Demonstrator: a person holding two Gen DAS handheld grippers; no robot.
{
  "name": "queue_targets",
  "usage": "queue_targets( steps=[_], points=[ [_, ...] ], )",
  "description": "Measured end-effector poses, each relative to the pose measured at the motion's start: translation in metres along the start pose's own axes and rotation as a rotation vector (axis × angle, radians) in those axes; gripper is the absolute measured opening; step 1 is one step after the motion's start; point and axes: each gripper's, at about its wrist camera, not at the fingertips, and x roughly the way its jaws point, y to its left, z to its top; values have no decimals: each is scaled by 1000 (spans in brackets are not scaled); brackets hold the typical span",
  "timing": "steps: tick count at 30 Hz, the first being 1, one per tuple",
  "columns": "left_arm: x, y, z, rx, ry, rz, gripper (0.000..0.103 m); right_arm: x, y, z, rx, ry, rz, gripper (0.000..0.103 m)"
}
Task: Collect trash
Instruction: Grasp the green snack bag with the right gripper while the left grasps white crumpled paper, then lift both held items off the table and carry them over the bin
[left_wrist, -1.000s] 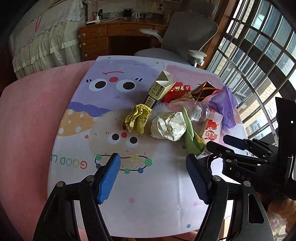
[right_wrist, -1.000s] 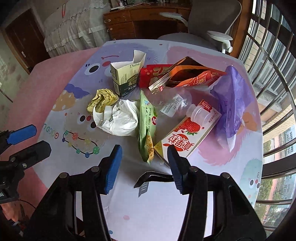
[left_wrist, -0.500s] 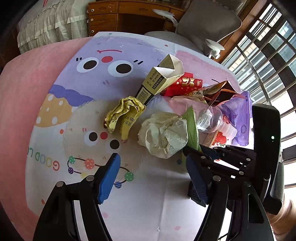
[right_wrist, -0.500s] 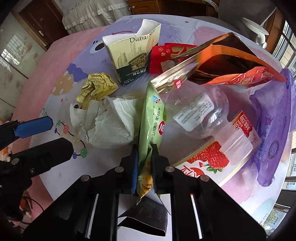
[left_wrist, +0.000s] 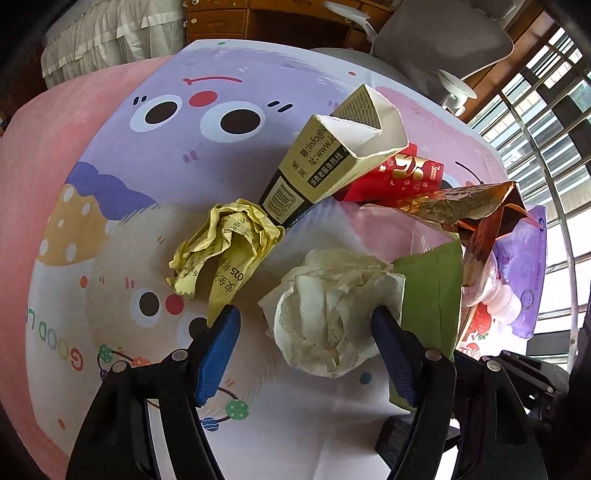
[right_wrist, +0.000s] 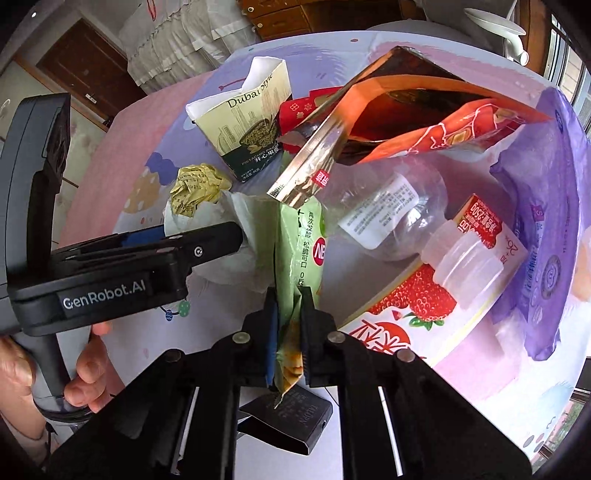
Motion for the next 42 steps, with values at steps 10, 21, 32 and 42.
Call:
queue_targets(
  steps=[10, 21, 32, 42],
  points=[
    [22, -22, 9, 25, 32, -52, 69, -1, -8, -3, 53, 3, 8, 8],
    [-1, -22, 5, 7, -11, -38, 27, -9, -4, -7, 81, -22, 10, 7],
    [-80, 6, -36, 44, -84, 7, 27, -47, 32, -24, 93, -86, 25, 7],
    [-154, 52, -95, 123, -124, -56, 27, -77, 109, -74, 114, -163, 3, 7]
  ],
)
